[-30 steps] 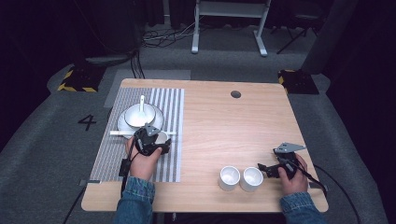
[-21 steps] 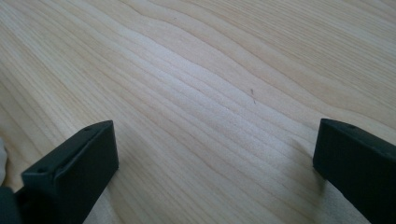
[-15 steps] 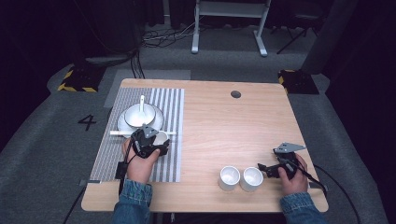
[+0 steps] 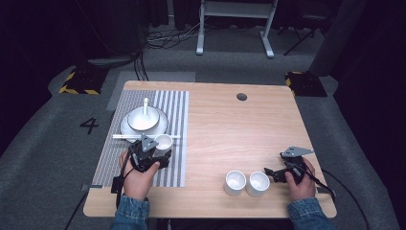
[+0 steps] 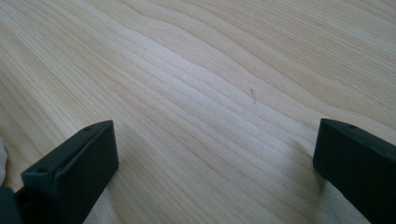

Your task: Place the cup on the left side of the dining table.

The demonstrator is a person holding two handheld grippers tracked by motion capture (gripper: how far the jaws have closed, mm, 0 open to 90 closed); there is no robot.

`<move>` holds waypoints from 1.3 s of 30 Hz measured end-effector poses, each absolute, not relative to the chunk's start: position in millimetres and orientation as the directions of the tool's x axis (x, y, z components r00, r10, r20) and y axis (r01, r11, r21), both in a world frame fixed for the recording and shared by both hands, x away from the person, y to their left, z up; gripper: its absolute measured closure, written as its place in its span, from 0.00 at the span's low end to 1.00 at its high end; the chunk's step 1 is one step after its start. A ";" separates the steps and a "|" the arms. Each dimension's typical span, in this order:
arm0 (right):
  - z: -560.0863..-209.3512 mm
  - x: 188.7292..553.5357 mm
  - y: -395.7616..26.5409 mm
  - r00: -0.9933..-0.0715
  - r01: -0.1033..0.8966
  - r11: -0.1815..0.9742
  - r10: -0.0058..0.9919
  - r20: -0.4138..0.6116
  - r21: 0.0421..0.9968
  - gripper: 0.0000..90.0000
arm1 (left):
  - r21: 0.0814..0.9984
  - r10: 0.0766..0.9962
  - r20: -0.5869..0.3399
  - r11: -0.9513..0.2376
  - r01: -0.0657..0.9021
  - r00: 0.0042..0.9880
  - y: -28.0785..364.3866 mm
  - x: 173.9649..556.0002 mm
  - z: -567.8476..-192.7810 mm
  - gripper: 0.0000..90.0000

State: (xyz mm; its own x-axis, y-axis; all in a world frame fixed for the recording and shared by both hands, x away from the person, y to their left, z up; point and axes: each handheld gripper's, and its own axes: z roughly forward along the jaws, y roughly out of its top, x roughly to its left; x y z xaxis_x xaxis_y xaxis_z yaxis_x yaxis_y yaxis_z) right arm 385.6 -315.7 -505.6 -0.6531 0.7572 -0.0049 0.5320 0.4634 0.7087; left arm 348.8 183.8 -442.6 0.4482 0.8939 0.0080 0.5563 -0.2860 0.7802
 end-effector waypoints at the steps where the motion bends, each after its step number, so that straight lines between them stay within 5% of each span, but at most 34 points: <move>1: -505.6 385.4 -315.5 -0.652 0.533 0.462 0.758 -0.004 0.709 0.00 | 0.782 0.891 0.004 -0.286 0.554 0.455 184.0 346.5 -442.5 0.26; 39: -505.5 384.2 -315.0 -0.654 0.532 0.464 0.757 -0.005 0.709 0.00 | 0.744 0.862 0.017 -0.349 0.570 0.506 211.0 276.5 -444.7 0.26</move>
State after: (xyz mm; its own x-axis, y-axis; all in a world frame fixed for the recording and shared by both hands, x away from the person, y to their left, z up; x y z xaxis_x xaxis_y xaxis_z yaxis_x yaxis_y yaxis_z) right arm 384.2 -315.0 -505.5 -0.6535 0.7569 -0.0047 0.5319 0.4637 0.7086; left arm 276.5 211.0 -444.7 0.5063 0.8622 0.0166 0.5702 -0.3492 0.7436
